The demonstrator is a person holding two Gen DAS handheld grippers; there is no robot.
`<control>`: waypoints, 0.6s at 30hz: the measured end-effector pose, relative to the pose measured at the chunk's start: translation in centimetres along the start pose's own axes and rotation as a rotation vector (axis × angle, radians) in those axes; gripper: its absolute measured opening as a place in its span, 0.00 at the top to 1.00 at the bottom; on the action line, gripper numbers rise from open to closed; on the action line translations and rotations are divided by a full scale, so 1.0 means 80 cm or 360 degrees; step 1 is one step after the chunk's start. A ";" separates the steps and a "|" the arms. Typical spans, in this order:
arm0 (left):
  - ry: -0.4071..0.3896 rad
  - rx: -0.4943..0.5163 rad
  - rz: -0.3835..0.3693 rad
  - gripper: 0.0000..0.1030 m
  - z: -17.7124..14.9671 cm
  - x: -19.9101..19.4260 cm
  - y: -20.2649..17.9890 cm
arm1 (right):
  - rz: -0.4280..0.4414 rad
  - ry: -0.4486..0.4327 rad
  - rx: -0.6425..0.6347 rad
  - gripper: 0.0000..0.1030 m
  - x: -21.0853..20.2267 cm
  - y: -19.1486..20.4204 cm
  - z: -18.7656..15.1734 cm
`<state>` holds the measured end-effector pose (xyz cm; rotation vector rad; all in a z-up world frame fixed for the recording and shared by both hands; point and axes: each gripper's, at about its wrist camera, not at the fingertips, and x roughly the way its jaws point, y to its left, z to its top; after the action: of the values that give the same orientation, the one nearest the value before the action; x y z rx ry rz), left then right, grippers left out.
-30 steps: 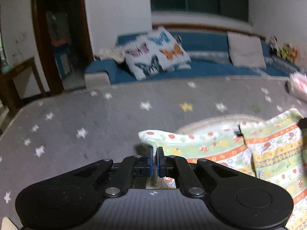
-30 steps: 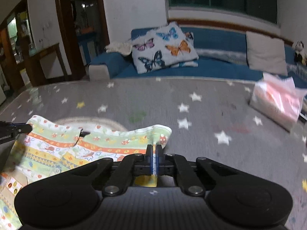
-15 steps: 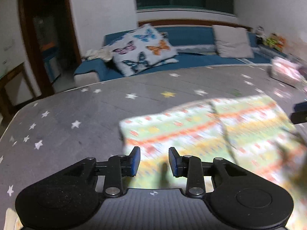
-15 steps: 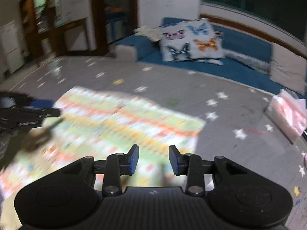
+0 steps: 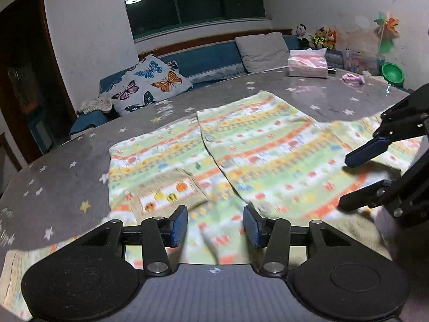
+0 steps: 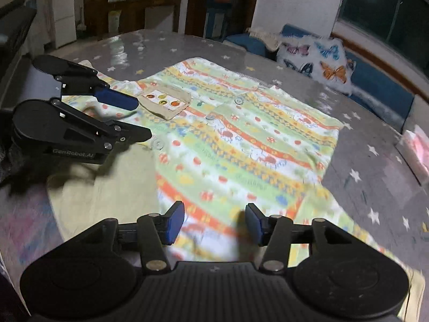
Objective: Fold clothes
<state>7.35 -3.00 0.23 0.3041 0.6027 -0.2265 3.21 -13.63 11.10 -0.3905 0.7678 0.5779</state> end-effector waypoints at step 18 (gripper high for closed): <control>-0.0047 0.0004 -0.0149 0.42 0.049 0.002 -0.060 | -0.0207 -0.0206 0.0667 0.50 -0.085 -0.097 -0.081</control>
<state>8.14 -8.85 2.18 0.2749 0.5880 -0.3213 0.58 -25.41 12.78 -0.0153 0.7117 0.3050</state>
